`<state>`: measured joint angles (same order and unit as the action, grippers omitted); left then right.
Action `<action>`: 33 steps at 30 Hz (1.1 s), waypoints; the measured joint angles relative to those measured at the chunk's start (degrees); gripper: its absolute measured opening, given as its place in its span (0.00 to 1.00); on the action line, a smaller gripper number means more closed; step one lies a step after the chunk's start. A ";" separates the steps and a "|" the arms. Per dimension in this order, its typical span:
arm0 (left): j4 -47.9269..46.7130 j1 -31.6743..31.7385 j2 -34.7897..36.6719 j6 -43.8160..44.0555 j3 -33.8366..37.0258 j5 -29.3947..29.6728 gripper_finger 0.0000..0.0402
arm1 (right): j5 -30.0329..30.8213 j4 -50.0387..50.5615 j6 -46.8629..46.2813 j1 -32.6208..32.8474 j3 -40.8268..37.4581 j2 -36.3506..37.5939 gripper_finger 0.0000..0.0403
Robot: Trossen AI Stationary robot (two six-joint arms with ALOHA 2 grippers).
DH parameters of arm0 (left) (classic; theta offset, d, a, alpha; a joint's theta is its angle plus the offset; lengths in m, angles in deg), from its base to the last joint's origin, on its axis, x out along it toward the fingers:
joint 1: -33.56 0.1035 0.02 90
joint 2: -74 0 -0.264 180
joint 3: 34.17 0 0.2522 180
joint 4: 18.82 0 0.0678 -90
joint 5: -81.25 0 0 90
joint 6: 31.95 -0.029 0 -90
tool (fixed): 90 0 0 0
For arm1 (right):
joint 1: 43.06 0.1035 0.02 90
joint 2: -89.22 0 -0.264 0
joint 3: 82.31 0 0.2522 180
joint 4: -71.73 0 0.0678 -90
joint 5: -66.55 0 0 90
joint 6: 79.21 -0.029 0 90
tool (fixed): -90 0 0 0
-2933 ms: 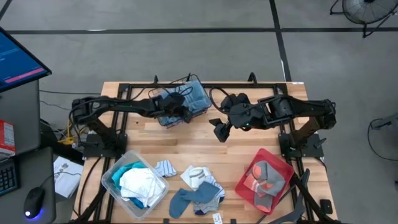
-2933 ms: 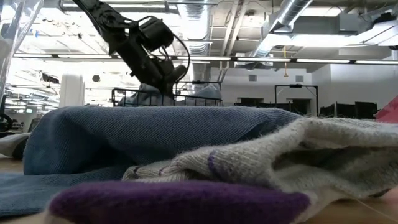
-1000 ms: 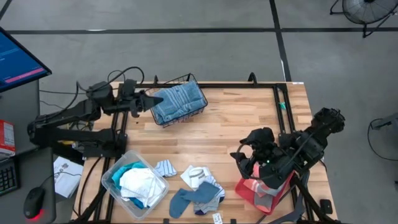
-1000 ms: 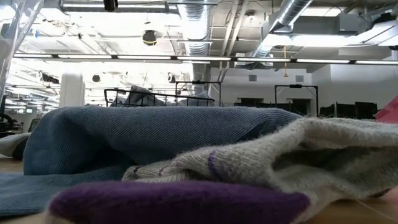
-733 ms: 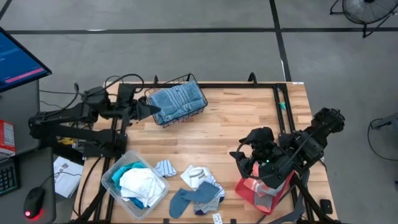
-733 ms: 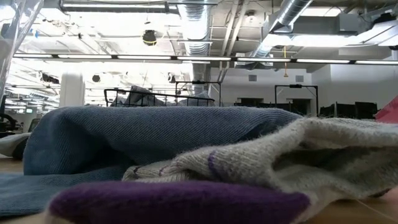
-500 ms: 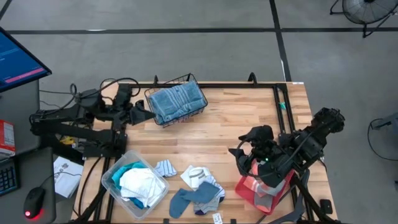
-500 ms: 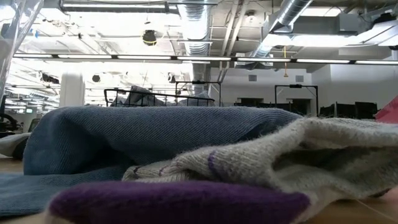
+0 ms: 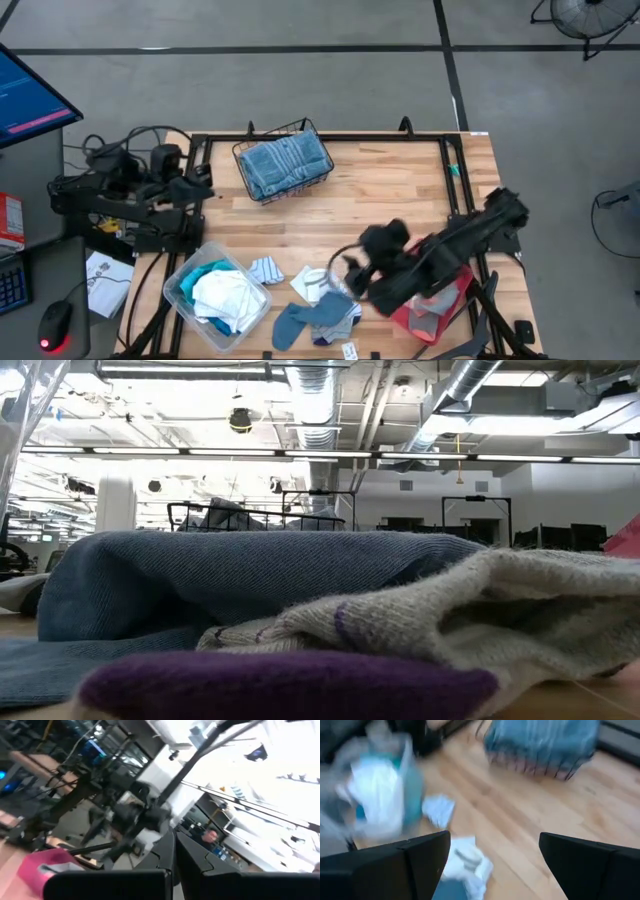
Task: Pick & Place Cloths
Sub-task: Put the blue sock into the red bin
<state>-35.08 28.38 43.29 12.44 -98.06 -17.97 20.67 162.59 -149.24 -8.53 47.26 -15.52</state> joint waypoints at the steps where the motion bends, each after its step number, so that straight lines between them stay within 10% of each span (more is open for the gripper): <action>1: 0.00 -0.17 0.50 -0.63 0.00 -0.37 0.00 | -1.99 -0.87 1.99 -0.04 0.00 -1.49 0.75; 16: -0.28 -0.27 2.59 -2.11 0.07 -1.98 0.00 | -22.94 -29.32 42.97 -3.03 0.00 -21.46 0.75; 33: -0.26 -0.27 1.83 -0.65 0.09 -1.98 0.00 | -23.82 -44.13 33.41 -3.63 0.07 -34.97 0.75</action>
<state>-35.35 28.10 45.12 11.80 -97.97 -19.95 -3.15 118.46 -115.83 -12.15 47.33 -50.49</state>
